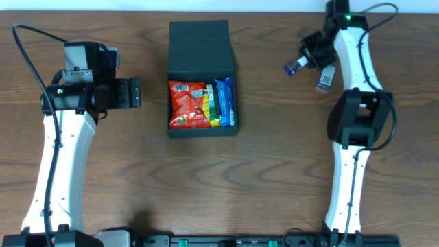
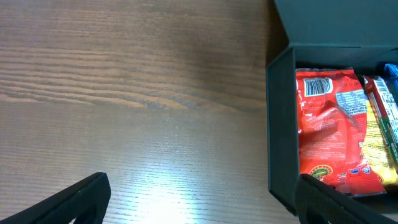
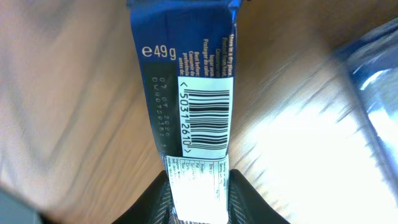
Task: Pack container
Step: 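Move the right gripper to the purple bar and grasp it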
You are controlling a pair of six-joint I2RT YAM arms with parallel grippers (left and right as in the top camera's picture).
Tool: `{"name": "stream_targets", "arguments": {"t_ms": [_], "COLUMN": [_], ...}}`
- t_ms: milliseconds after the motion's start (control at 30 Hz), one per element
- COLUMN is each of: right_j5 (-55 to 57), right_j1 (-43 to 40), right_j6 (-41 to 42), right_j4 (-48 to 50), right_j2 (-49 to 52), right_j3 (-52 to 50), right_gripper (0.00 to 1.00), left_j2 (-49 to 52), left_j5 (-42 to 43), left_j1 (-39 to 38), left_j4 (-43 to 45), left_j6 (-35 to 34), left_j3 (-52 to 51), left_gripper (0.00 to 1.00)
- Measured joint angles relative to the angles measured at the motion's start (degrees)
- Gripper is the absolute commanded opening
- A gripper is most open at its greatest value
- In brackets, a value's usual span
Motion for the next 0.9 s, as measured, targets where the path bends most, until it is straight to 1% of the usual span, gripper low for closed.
{"name": "stream_targets", "arguments": {"t_ms": [300,467,533,600,667,800,900], "right_j5": [1.4,6.7,8.5,10.2,12.2,17.0,19.2], "right_j1": [9.0,15.7,18.9,21.3,22.1,19.9,17.8], "right_j6": [-14.5,-21.6,-23.6,-24.8,-25.4,-25.7,-25.2], "right_j4": [-10.0,-16.7,-18.8,-20.0,-19.9,-16.2,-13.5], "right_j2": [-0.1,-2.1,-3.8,-5.2,-6.1,-6.4,-6.4], "right_j3": [17.1,20.8,20.9,20.9,20.9,18.3,12.9], "right_gripper": [0.29,0.27,0.33,0.40,0.44,0.53,0.56], "left_j2": [0.0,0.0,0.0,0.0,0.0,0.0,0.0], "left_j5": [0.0,0.0,0.0,0.0,0.0,0.0,0.0], "left_j1": [0.0,0.0,0.0,0.0,0.0,0.0,0.0], "left_j4": [0.0,0.0,0.0,0.0,0.0,-0.3,-0.3], "left_j6": [0.0,0.0,0.0,0.0,0.0,0.0,0.0], "left_j3": [0.0,0.0,0.0,0.0,0.0,0.0,0.0], "left_gripper": [0.96,0.95,0.95,0.95,0.95,0.95,0.95]}}
